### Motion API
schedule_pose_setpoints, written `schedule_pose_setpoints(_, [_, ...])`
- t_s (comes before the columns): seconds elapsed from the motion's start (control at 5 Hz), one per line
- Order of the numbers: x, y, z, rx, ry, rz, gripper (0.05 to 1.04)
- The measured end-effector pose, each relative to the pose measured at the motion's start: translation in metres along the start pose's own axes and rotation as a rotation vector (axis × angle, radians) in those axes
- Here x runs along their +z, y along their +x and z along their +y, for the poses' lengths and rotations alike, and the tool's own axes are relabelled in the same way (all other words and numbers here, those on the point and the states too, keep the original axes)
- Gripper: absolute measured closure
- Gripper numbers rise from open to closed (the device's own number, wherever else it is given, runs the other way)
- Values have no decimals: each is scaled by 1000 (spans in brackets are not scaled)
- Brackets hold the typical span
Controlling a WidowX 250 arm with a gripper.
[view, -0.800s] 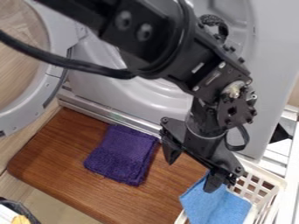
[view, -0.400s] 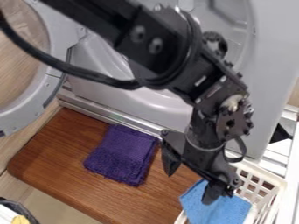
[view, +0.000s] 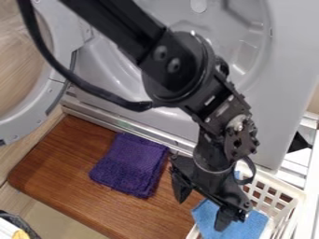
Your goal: Put the blue clothe into washing machine
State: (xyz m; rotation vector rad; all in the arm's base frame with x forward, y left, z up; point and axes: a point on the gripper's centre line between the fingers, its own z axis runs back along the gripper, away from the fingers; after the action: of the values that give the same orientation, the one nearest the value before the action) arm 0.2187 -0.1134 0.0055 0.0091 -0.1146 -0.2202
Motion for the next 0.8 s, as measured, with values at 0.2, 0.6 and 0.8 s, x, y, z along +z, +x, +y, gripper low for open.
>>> schedule_pose_setpoints(0.2, [-10, -4, 1, 0, 1, 32, 131])
schedule_pose_setpoints(0.6, [-17, -6, 2, 11, 11, 47, 727])
schedule_pose_setpoints(0.8, [-18, -6, 3, 15, 15, 50, 939])
